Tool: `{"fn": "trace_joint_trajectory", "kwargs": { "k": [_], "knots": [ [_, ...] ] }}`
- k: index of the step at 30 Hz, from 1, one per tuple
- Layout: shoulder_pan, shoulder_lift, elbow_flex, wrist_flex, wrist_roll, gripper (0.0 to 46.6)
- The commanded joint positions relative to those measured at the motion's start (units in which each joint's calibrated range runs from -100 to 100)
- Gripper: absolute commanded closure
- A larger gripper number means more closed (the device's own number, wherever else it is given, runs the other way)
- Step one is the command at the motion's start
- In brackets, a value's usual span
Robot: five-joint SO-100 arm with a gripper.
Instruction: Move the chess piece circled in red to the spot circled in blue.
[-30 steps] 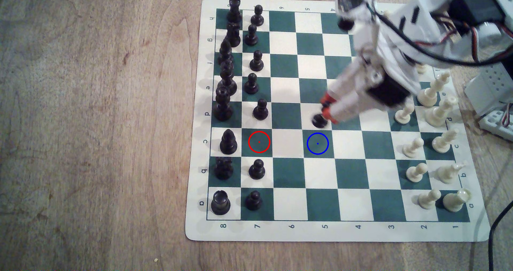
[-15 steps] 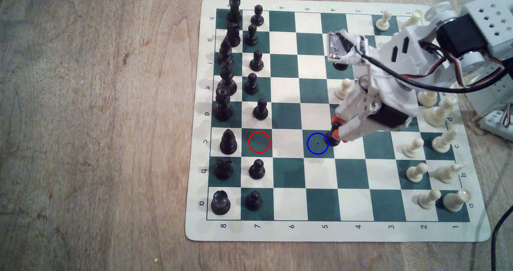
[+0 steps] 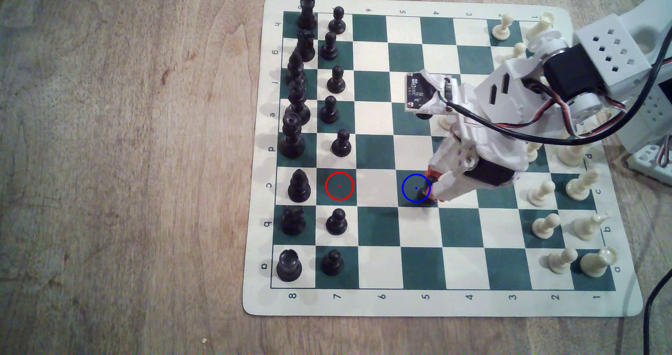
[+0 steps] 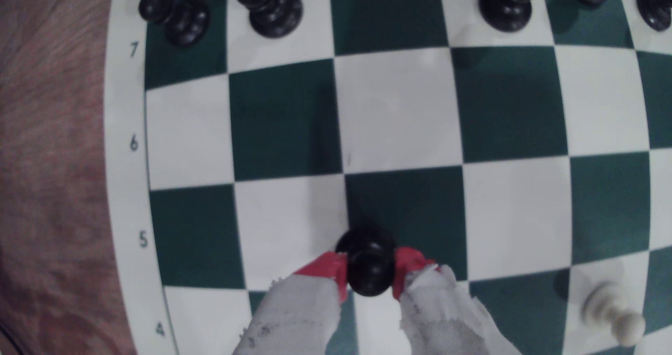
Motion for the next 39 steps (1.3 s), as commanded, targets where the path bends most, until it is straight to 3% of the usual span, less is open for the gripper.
{"fn": "trace_joint_trajectory", "kwargs": {
  "k": [1, 13, 17, 22, 24, 39],
  "knots": [
    [1.4, -0.6, -5.1, -1.1, 0.2, 46.4],
    [2.2, 1.9, -5.4, -1.8, 0.7, 45.8],
    [2.3, 2.9, -5.7, -1.8, 0.8, 41.4],
    [2.1, 3.5, -4.8, -1.5, 0.8, 31.7],
    [2.1, 3.5, -4.7, -1.1, 0.8, 30.4],
    [0.0, -3.9, -2.5, 6.3, 1.0, 29.1]
  ]
}}
